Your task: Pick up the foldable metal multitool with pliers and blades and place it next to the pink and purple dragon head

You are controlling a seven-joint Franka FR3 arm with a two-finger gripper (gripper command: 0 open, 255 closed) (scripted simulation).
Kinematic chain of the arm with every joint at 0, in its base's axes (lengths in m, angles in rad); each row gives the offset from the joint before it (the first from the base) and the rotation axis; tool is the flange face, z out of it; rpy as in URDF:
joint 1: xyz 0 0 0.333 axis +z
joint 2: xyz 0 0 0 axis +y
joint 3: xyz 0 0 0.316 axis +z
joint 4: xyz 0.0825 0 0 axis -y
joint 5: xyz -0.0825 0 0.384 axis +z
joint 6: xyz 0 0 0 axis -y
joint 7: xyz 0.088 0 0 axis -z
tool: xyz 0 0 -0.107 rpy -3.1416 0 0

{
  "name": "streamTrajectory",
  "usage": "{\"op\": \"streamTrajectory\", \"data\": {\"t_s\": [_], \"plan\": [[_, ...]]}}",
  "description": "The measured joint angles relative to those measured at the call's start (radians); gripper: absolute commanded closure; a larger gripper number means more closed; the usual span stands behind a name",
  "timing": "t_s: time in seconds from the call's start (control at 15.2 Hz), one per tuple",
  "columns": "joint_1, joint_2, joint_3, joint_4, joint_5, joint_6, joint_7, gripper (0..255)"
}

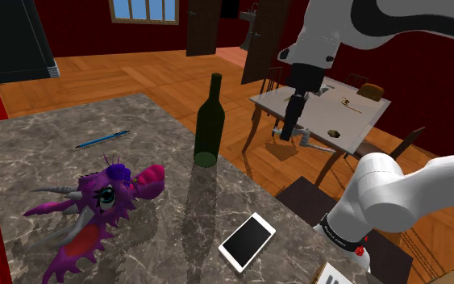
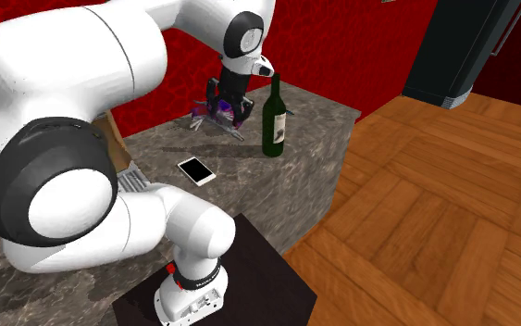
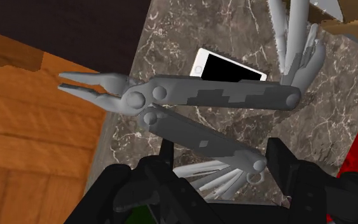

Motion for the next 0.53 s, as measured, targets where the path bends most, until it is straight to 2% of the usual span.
{"op": "streamTrajectory", "data": {"t_s": [0.53], "plan": [[0.028, 0.306, 0.074, 0.212, 0.042, 0.118, 0.052, 255]]}}
